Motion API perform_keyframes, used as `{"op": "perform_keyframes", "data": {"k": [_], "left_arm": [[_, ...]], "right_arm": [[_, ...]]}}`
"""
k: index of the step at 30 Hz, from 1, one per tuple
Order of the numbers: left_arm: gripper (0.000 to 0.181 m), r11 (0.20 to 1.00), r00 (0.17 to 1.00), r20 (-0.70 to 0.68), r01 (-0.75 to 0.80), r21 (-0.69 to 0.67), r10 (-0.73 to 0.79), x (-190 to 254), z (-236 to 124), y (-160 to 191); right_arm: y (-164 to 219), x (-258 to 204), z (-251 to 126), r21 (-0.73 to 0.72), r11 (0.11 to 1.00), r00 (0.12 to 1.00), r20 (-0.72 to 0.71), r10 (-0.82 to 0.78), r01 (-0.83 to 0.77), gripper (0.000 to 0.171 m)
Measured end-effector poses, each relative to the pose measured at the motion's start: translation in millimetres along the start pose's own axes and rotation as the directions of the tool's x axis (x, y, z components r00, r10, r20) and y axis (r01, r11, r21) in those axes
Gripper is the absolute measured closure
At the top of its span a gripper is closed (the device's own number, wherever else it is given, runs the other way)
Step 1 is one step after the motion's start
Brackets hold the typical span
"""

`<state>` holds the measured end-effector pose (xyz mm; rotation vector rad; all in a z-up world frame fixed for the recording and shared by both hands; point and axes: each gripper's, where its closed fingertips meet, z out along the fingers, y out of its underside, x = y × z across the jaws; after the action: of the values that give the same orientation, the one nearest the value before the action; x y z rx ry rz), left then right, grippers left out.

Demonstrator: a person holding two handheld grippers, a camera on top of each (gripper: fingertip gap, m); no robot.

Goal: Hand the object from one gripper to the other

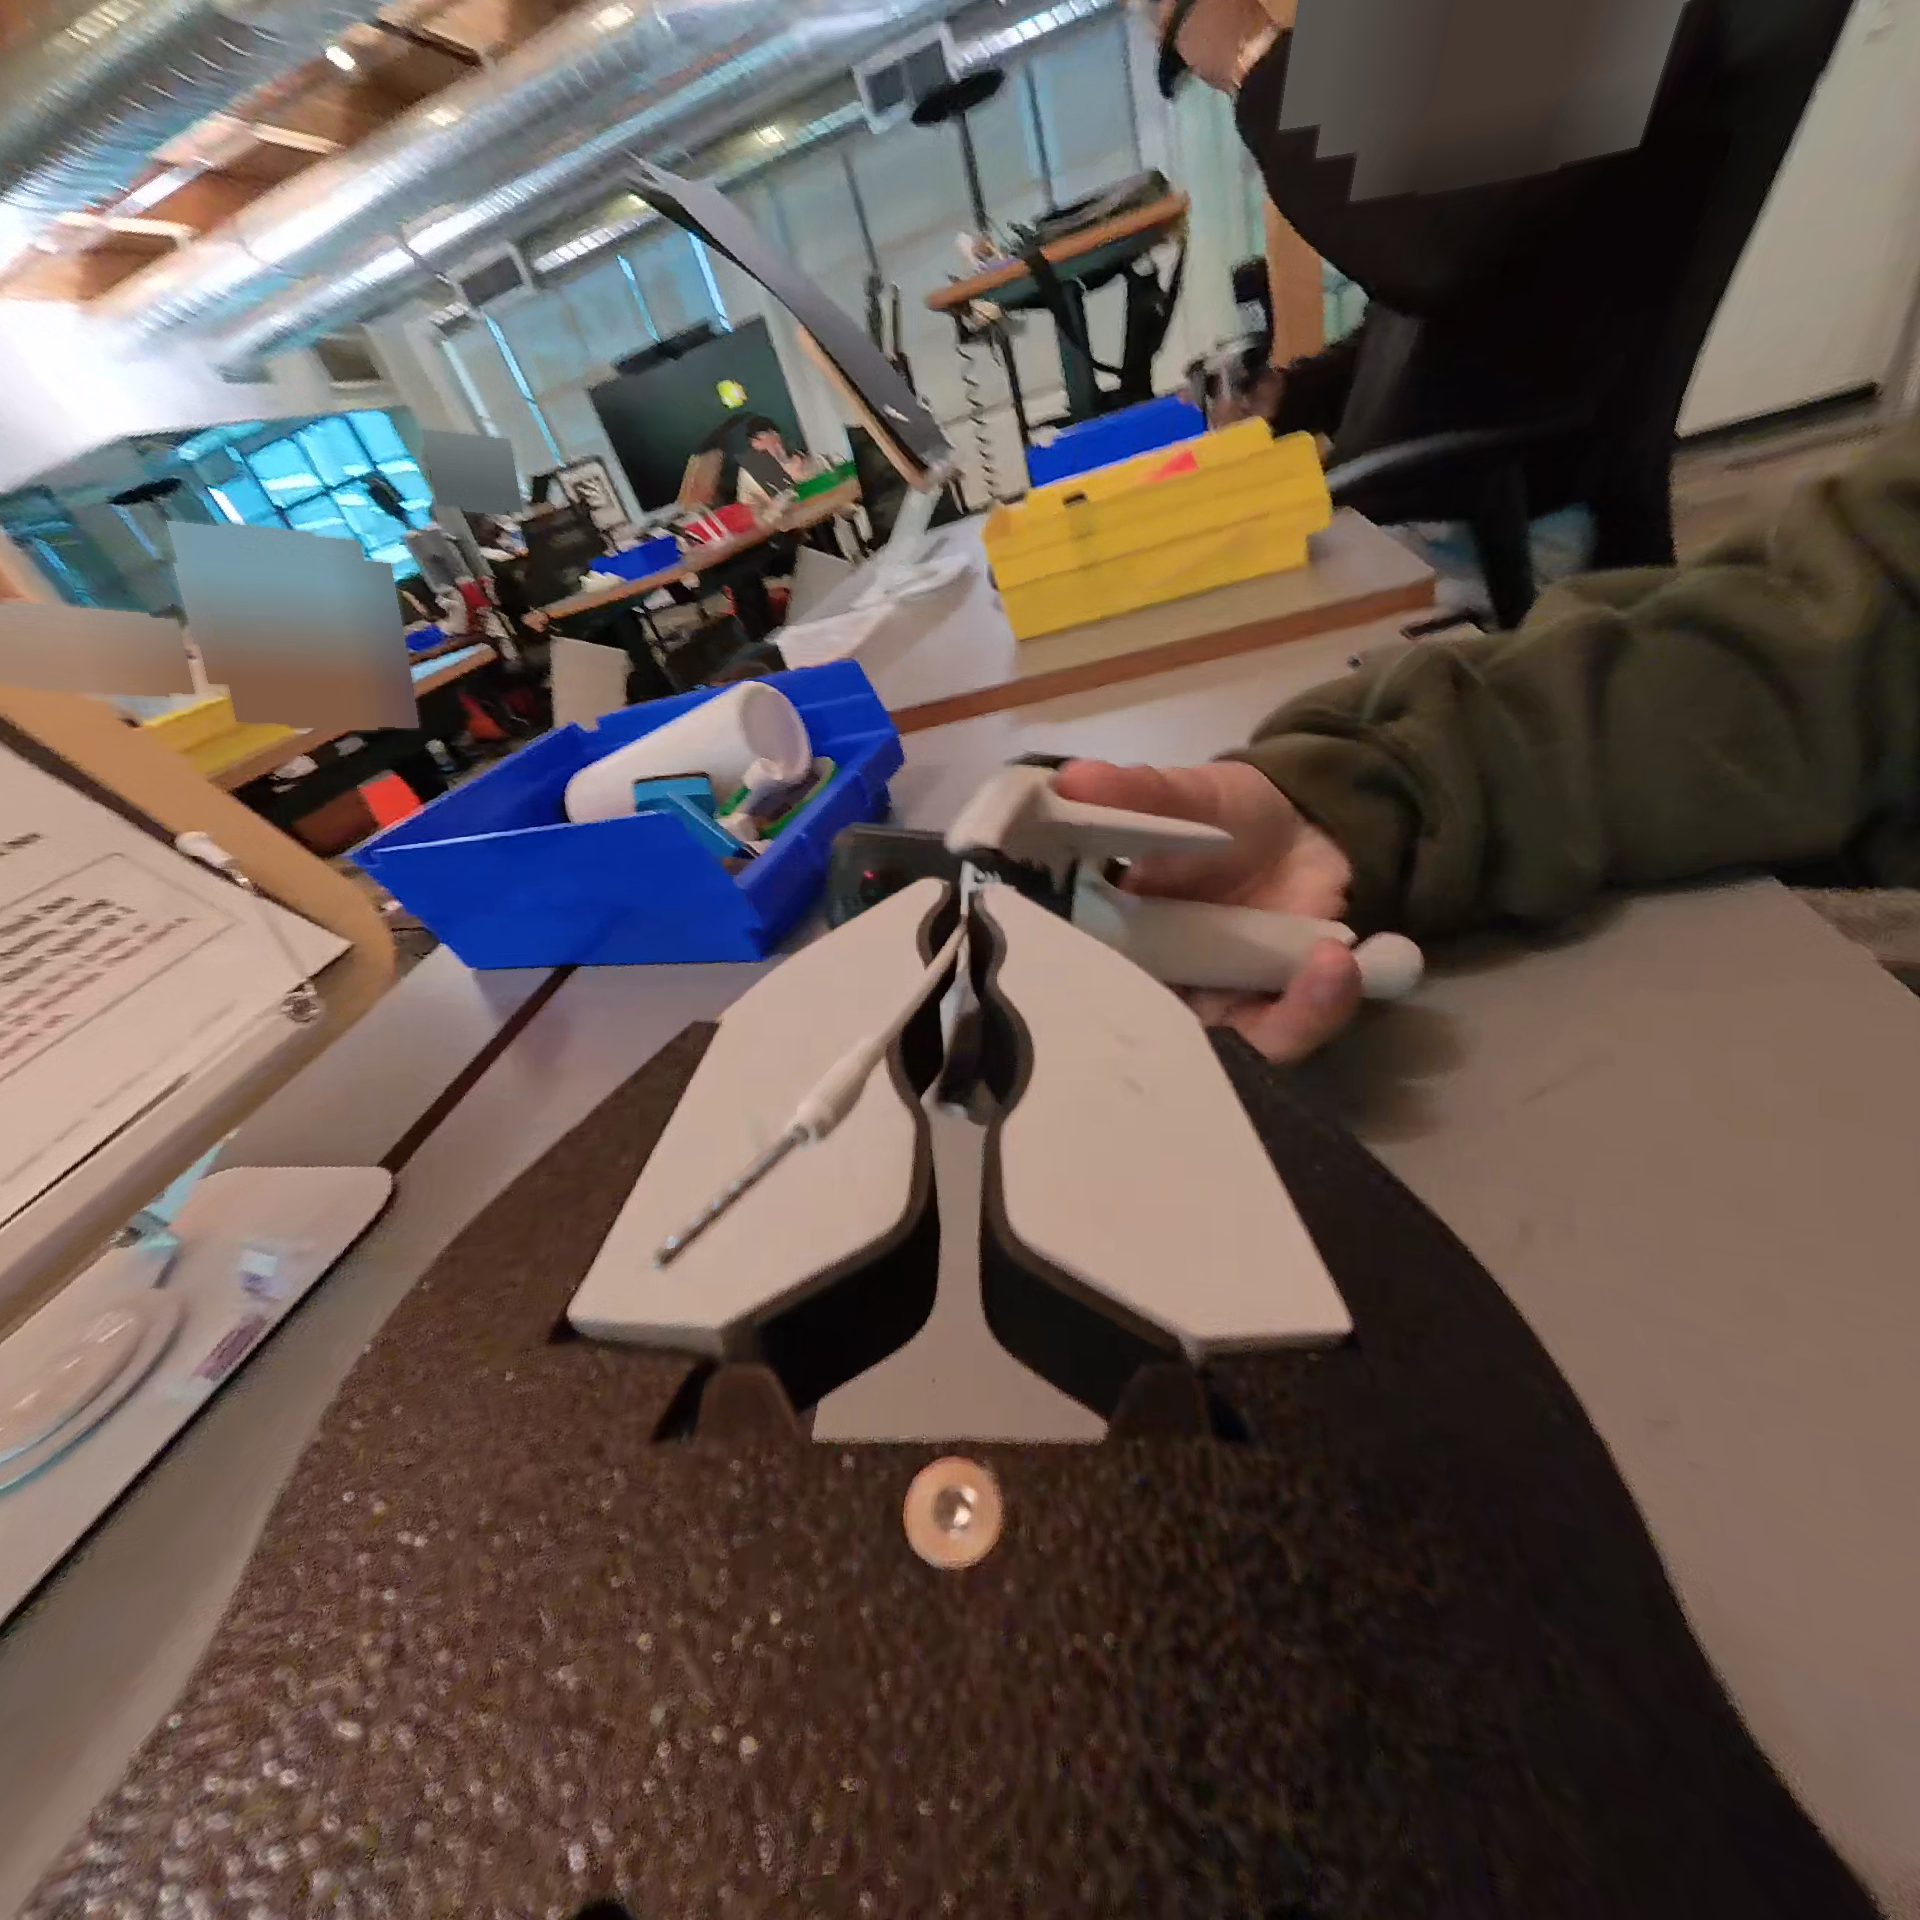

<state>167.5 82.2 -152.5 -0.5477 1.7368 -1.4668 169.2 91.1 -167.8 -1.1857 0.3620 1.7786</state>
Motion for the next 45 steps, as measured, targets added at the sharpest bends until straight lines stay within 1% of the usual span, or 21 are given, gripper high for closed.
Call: {"op": "perform_keyframes", "data": {"k": [2, 4, 5, 6, 7, 9, 12, 14, 15, 19, 21, 24, 26, 28, 30, 31, 33, 35, 38, 41, 45], "left_arm": [[0.181, 0.999, 0.999, -0.048, -0.021, -0.028, 0.019, 8.5, 2.4, 3.6], [0.180, 0.998, 0.998, -0.058, -0.019, -0.052, 0.016, 10.6, 4.2, 7.4], [0.180, 0.998, 0.998, -0.064, -0.014, -0.061, 0.010, 11.2, 4.5, 9.2], [0.180, 0.998, 0.998, -0.062, -0.009, -0.061, 0.005, 10.7, 4.6, 10.0], [0.180, 0.998, 0.999, -0.050, -0.001, -0.062, -0.002, 8.4, 4.3, 10.6], [0.180, 0.996, 0.999, -0.024, 0.025, -0.080, -0.027, 2.9, 3.0, 14.1], [0.180, 0.991, 0.995, 0.003, 0.098, -0.090, -0.098, -2.6, 2.3, 18.2], [0.179, 0.981, 0.985, 0.026, 0.174, -0.091, -0.172, -6.1, 3.1, 21.2], [0.171, 0.972, 0.976, 0.050, 0.215, -0.096, -0.211, -10.0, 3.1, 24.1], [0.128, 0.899, 0.904, 0.142, 0.420, -0.121, -0.404, -26.5, -0.8, 39.0], [0.110, 0.860, 0.855, 0.206, 0.502, -0.098, -0.476, -39.3, -5.6, 43.0], [0.111, 0.865, 0.830, 0.287, 0.501, -0.008, -0.478, -58.1, -16.9, 33.9], [0.123, 0.906, 0.876, 0.250, 0.422, 0.016, -0.412, -52.5, -16.8, 19.0], [0.127, 0.939, 0.918, 0.215, 0.345, -0.016, -0.334, -40.7, -9.9, 12.0], [0.130, 0.950, 0.941, 0.198, 0.298, -0.091, -0.276, -29.9, 0.0, 16.3], [0.131, 0.949, 0.941, 0.205, 0.295, -0.114, -0.268, -27.4, 4.7, 19.2], [0.135, 0.936, 0.934, 0.184, 0.331, -0.116, -0.307, -20.0, 13.7, 19.4], [0.140, 0.907, 0.899, 0.218, 0.408, -0.102, -0.379, -21.9, 18.7, 22.2], [0.140, 0.860, 0.842, 0.299, 0.498, -0.110, -0.449, -27.6, 20.1, 34.1], [0.141, 0.829, 0.821, 0.315, 0.538, -0.150, -0.476, -24.6, 21.8, 43.0], [0.153, 0.804, 0.796, 0.289, 0.581, -0.123, -0.531, -20.0, 25.6, 39.8]], "right_arm": [[-5.3, -2.5, -2.2, 0.029, 1.000, 1.000, 0.003, -0.005, 0.005, 0.125], [-5.9, -0.9, -3.1, 0.028, 0.999, 1.000, -0.019, -0.025, 0.026, 0.125], [-6.3, -0.3, -3.4, 0.029, 0.999, 0.999, -0.027, -0.036, 0.037, 0.132], [-5.8, -1.4, -4.2, 0.024, 0.998, 0.998, -0.021, -0.057, 0.058, 0.150], [-6.6, -2.0, -5.0, 0.026, 0.997, 0.997, -0.020, -0.077, 0.078, 0.156], [-9.9, -2.5, -6.3, 0.035, 0.992, 0.992, -0.039, -0.121, 0.123, 0.157], [-13.0, -1.8, -7.1, -0.002, 0.952, 0.946, -0.114, -0.304, 0.306, 0.157], [-18.3, -3.9, -7.9, -0.016, 0.902, 0.888, -0.169, -0.427, 0.431, 0.158], [-21.7, -5.8, -9.2, -0.023, 0.867, 0.848, -0.198, -0.493, 0.498, 0.158], [-40.7, -17.8, -20.6, -0.033, 0.700, 0.659, -0.309, -0.686, 0.713, 0.158], [-49.4, -15.8, -29.8, -0.120, 0.582, 0.498, -0.397, -0.771, 0.805, 0.158], [-51.7, -6.0, -40.3, -0.384, 0.350, 0.172, -0.427, -0.888, 0.854, 0.158], [-51.6, -0.9, -43.0, -0.533, 0.206, -0.027, -0.396, -0.918, 0.821, 0.158], [-50.1, 2.2, -42.2, -0.640, 0.068, -0.200, -0.337, -0.920, 0.765, 0.158], [-49.3, 5.6, -41.4, -0.730, -0.071, -0.372, -0.260, -0.891, 0.680, 0.157], [-49.6, 7.2, -41.3, -0.764, -0.133, -0.451, -0.221, -0.865, 0.631, 0.157], [-54.2, 10.5, -42.7, -0.821, -0.210, -0.583, -0.175, -0.793, 0.532, 0.158], [-56.8, 10.7, -40.4, -0.851, -0.272, -0.675, -0.124, -0.727, 0.449, 0.158], [-56.8, 11.6, -35.8, -0.875, -0.354, -0.765, -0.029, -0.644, 0.331, 0.158], [-56.2, 13.3, -33.7, -0.886, -0.401, -0.814, 0.047, -0.579, 0.234, 0.158], [-54.1, 18.3, -31.1, -0.883, -0.448, -0.834, 0.136, -0.535, 0.143, 0.158]]}}
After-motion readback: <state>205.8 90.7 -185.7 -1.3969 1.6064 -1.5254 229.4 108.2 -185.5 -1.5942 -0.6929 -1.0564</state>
